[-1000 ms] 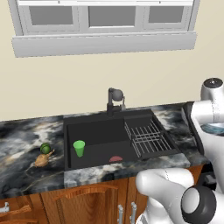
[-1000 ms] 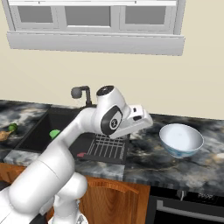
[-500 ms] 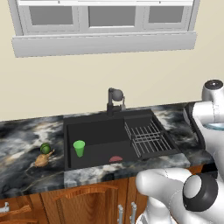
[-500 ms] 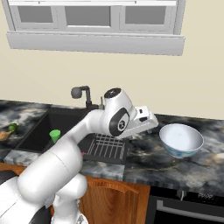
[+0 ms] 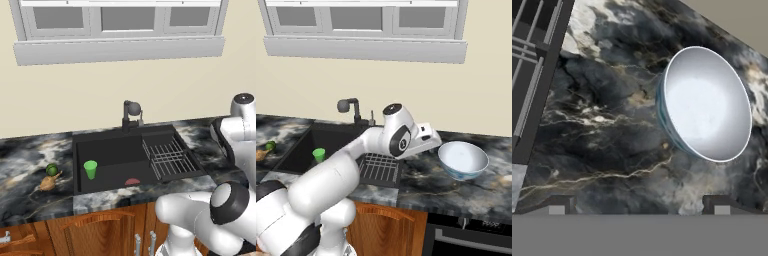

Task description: Remove the onion and avocado from the sink. Then move the bowl and cup from the counter to the sink for washing.

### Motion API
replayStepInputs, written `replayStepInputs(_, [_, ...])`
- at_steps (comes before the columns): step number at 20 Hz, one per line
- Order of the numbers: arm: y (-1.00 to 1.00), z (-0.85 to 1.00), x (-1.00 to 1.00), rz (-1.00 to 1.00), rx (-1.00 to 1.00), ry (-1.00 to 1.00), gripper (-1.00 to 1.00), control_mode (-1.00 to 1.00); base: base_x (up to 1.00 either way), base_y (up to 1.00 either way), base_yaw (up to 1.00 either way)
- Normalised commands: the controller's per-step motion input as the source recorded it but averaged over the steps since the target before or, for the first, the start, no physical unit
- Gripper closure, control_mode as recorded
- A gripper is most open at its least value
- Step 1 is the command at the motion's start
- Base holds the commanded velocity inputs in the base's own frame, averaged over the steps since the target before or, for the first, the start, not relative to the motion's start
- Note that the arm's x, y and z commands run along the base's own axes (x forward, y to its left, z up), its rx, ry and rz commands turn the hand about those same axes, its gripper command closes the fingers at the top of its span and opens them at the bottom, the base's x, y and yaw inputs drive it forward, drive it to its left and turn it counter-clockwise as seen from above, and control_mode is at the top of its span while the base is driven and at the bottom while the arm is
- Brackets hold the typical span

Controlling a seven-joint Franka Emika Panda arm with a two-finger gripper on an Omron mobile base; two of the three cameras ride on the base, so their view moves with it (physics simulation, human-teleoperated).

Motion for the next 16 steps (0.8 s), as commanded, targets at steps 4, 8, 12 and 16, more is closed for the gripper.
replayStepInputs(4, [-0.09, -0.14, 0.20, 0.02, 0.02, 0.00, -1.00, -1.00, 0.00, 0.00, 0.00])
replayStepInputs(8, [-0.06, -0.12, 0.21, 0.04, 0.04, 0.00, -1.00, -1.00, 0.00, 0.00, 0.00])
replayStepInputs(12, [-0.07, -0.13, 0.18, 0.04, 0.01, 0.00, -1.00, -1.00, 0.00, 0.00, 0.00])
replayStepInputs(16, [-0.10, -0.10, 0.23, 0.01, 0.01, 0.00, -1.00, -1.00, 0.00, 0.00, 0.00])
